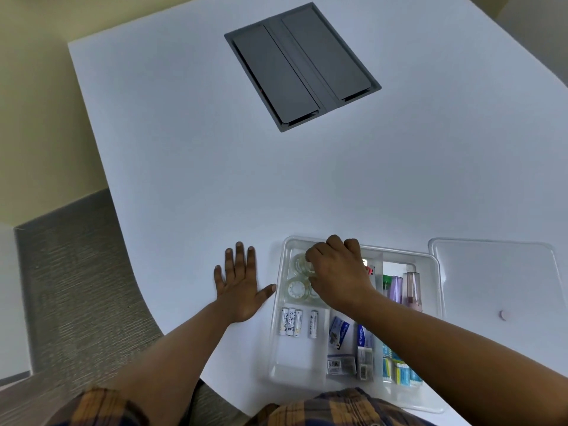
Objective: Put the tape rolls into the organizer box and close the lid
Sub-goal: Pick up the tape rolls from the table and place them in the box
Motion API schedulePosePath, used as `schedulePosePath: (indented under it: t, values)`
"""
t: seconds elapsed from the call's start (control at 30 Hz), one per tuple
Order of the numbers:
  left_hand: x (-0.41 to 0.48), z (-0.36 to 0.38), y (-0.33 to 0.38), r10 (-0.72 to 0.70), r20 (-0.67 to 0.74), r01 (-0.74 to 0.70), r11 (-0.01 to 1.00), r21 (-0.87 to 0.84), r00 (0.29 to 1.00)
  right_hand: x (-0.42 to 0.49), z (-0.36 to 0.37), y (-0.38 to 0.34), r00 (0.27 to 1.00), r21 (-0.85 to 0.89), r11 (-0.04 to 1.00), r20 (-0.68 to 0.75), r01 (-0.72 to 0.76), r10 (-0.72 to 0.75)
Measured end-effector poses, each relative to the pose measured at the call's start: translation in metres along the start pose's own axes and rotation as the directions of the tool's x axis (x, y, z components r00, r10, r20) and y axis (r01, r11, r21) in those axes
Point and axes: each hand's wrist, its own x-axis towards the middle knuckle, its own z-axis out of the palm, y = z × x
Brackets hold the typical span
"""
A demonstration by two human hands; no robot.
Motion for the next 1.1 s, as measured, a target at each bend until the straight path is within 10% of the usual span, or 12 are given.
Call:
schedulePosePath:
  t: [0.73, 1.1]
  values:
    - [-0.001, -0.001, 0.001, 0.009, 0.011, -0.009, 1.000, -0.002, 1.000, 0.010, 0.007, -0.013, 0.989, -0.073, 0.994, 0.127, 0.081, -0.071]
    - [-0.002, -0.002, 0.003, -0.001, 0.004, 0.001, 1.000, -0.010, 1.000, -0.002, 0.010, -0.021, 0.995, 0.187, 0.978, -0.025, -0.090, 0.097]
